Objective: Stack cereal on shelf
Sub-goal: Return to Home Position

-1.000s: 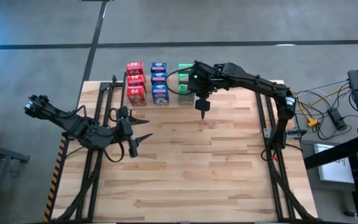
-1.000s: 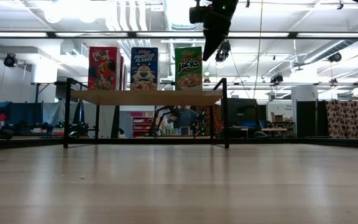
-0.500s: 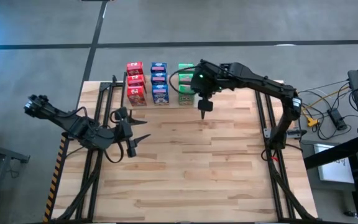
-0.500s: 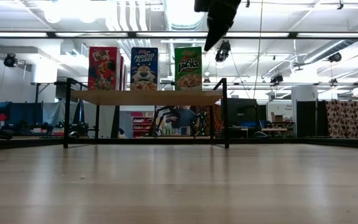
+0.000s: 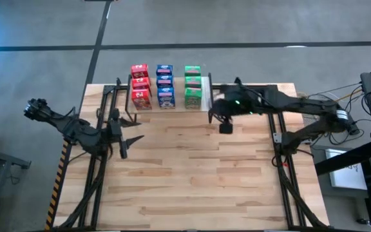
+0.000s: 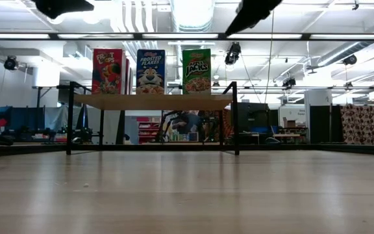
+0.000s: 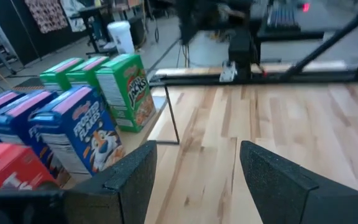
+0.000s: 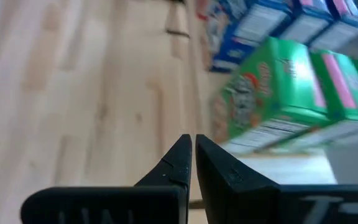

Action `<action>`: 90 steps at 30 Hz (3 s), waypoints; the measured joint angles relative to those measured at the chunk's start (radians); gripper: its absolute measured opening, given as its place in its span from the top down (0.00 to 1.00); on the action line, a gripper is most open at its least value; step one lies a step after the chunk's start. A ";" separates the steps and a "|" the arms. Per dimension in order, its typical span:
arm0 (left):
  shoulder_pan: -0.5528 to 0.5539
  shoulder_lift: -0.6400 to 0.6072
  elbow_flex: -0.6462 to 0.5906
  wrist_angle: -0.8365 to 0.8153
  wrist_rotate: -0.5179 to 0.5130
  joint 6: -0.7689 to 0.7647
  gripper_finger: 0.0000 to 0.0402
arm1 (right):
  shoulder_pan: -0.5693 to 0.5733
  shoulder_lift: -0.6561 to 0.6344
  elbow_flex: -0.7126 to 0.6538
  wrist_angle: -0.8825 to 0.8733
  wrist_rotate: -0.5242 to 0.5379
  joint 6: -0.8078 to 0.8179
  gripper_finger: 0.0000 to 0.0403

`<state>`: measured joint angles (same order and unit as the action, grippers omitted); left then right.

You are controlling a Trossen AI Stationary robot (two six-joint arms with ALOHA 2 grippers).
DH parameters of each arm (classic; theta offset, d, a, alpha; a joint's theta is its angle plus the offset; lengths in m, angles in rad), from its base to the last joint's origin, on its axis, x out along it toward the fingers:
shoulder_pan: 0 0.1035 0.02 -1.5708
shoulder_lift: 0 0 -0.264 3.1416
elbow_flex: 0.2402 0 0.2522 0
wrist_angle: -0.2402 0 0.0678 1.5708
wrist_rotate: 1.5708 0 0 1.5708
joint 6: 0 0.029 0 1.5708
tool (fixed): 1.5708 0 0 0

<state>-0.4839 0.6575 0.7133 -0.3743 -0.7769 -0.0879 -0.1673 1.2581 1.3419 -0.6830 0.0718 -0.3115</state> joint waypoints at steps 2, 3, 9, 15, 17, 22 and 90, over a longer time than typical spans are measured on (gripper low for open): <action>0.000 -0.060 -0.042 0.025 0.000 0.000 0.46 | 0.021 -0.062 -0.091 0.080 -0.027 0.001 0.97; 0.000 -0.086 -0.062 0.036 0.001 -0.001 0.46 | 0.031 -0.090 -0.134 0.123 -0.036 0.004 0.97; 0.000 -0.247 -0.174 0.113 0.000 -0.001 0.46 | 0.073 -0.255 -0.394 0.387 -0.054 0.005 0.97; 0.000 -0.380 -0.253 0.137 0.001 -0.014 0.46 | 0.078 -0.383 -0.587 0.517 -0.054 0.020 0.97; 0.000 -0.419 -0.273 0.138 0.001 -0.014 0.46 | 0.078 -0.419 -0.641 0.544 -0.054 0.024 0.97; 0.000 -0.520 -0.323 0.131 0.001 0.016 0.46 | 0.078 -0.507 -0.765 0.649 -0.055 0.023 0.97; 0.001 -0.650 -0.488 0.164 0.002 -0.081 0.46 | 0.078 -1.255 -1.331 0.985 -0.237 0.170 0.97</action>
<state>-0.4828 0.0078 0.2253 -0.2103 -0.7753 -0.1688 -0.0898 0.0030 0.0113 0.3021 -0.1650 -0.1418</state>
